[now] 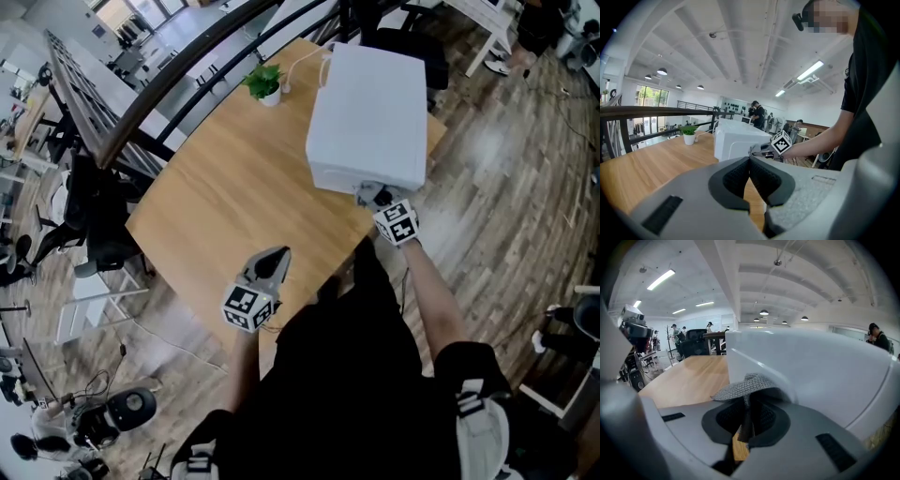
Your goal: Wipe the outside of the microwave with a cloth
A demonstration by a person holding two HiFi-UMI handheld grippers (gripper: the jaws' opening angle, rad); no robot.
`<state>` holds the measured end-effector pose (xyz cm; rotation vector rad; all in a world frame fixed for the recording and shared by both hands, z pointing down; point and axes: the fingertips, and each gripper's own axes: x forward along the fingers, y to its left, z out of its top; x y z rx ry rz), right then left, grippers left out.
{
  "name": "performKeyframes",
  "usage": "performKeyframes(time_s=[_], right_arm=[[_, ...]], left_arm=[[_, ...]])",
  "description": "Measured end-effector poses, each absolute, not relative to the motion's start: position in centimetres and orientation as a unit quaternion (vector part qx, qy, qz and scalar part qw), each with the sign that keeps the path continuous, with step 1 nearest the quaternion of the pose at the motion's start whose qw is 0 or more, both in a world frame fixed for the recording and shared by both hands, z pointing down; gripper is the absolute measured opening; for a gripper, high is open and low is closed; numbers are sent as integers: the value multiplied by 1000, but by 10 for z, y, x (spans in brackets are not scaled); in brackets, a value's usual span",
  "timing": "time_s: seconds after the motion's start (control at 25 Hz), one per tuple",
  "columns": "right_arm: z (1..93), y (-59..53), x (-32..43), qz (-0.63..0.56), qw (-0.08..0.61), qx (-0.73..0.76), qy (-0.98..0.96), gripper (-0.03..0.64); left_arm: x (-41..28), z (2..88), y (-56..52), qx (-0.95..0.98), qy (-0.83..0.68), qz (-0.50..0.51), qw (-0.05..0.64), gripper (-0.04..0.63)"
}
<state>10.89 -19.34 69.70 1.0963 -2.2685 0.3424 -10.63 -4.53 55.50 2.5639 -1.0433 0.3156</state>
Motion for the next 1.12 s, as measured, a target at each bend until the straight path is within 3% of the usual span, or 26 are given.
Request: performKeyframes(time_s=[1.12], right_arm=[[696, -220, 20, 147, 243, 377, -882, 17]], left_arm=[[-150, 555, -27, 874, -436, 107, 187, 0]])
